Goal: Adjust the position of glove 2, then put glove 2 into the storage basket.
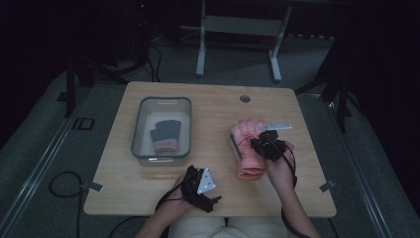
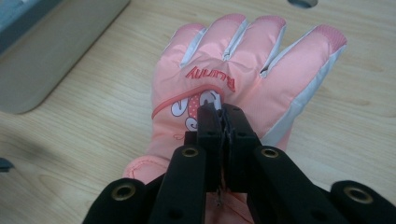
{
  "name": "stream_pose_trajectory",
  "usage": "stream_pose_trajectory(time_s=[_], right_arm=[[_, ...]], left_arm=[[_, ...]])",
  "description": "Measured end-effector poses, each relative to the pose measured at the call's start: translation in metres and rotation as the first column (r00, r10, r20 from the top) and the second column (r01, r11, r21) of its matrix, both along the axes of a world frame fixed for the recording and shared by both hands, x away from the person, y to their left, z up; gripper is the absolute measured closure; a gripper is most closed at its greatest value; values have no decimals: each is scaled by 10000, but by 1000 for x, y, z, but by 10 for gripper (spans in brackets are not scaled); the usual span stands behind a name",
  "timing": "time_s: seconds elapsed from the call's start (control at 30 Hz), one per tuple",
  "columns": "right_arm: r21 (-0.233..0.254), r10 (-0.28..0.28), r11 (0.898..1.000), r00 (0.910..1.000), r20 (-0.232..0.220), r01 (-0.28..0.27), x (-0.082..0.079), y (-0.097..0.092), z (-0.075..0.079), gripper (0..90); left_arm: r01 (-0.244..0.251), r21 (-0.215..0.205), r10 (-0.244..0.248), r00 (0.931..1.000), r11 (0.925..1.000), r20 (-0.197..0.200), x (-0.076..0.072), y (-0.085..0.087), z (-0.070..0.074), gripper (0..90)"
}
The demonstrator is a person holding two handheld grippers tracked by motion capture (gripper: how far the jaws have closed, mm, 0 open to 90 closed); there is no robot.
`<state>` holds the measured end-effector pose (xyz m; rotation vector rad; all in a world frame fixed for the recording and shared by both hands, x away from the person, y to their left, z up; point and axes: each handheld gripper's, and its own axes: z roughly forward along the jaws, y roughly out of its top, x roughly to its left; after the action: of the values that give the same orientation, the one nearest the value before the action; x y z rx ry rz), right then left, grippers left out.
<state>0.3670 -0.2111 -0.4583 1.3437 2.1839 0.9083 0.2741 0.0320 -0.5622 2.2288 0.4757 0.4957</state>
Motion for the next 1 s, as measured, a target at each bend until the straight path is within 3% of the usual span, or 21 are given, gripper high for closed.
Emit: stream_pose_trajectory(time_s=[0.17, 0.53, 0.63, 0.77, 1.0], right_arm=[[-32, -151, 9999, 9993, -340, 150, 9, 2, -15, 867], [57, 100, 9999, 9982, -600, -96, 17, 4, -27, 821], [160, 116, 9998, 9987, -499, -108, 16, 2, -23, 800], [733, 424, 9964, 9990, -102, -416, 5, -5, -2, 737], [685, 920, 9930, 9941, 582, -959, -7, -20, 16, 660]], left_arm=[[7, -35, -7, 10000, 10000, -20, 0, 0, 0, 14], [2, -36, -2, 10000, 10000, -23, 0, 0, 0, 14], [1, -34, -1, 10000, 10000, -31, 0, 0, 0, 14], [-52, -196, 53, 10000, 9998, 24, 1, 2, 2, 14], [-111, -342, 112, 9999, 9994, 10, 0, 2, 4, 14]])
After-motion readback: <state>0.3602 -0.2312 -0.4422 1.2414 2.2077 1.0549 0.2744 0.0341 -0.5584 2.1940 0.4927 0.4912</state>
